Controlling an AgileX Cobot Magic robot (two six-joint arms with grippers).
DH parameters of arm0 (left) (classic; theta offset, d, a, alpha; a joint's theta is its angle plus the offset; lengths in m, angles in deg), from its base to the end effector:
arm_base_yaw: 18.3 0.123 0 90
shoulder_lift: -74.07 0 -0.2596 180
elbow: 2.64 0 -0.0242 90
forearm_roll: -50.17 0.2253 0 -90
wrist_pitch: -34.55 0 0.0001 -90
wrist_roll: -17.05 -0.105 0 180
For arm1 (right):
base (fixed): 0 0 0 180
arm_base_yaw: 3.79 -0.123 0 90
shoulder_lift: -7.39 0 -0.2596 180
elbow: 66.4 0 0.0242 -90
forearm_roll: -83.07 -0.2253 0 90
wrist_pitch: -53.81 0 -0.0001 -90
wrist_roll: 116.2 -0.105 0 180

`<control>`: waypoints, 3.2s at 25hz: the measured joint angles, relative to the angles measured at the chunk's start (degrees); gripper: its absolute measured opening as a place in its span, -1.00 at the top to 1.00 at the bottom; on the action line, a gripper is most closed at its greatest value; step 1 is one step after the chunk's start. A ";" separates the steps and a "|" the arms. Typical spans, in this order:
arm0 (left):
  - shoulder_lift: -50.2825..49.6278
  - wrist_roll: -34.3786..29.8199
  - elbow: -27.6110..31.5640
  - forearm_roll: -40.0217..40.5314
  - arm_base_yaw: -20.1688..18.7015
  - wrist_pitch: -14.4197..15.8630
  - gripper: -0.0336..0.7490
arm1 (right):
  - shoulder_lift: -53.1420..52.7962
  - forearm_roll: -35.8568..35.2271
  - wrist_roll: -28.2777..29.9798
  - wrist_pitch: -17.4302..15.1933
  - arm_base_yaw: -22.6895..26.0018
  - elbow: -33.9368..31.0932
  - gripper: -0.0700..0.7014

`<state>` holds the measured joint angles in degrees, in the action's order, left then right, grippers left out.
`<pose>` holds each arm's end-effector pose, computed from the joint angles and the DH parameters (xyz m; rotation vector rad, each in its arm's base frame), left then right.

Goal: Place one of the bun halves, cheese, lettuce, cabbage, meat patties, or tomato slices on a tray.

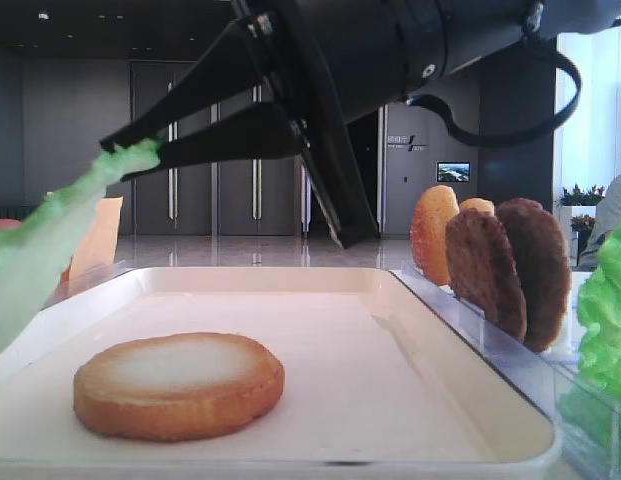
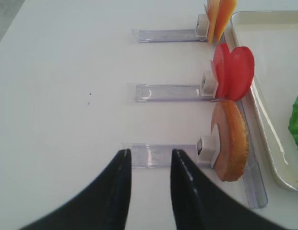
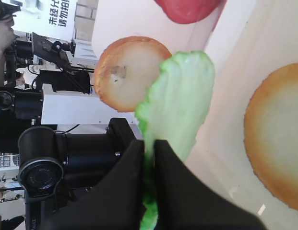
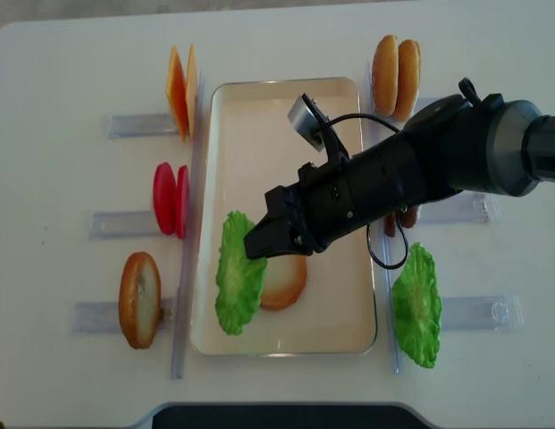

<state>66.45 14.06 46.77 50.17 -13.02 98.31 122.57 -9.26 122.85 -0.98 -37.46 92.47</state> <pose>0.0087 0.0008 0.2465 -0.0422 2.1089 0.0864 0.2253 0.2532 0.1704 -0.5279 2.4796 1.6634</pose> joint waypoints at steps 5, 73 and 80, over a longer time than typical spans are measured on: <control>0.00 0.05 0.00 0.00 0.00 0.00 0.35 | 0.75 0.21 1.96 -0.68 1.15 0.00 0.66; 0.00 0.40 0.00 0.43 -0.11 0.00 0.35 | 0.75 17.20 3.17 12.30 4.69 0.00 -0.49; 0.00 0.40 0.00 0.48 -0.11 0.00 0.35 | 0.75 20.32 3.81 17.14 2.97 0.00 -0.49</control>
<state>66.45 14.46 46.77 50.65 -13.13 98.31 123.32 11.07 126.66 16.15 -34.49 92.47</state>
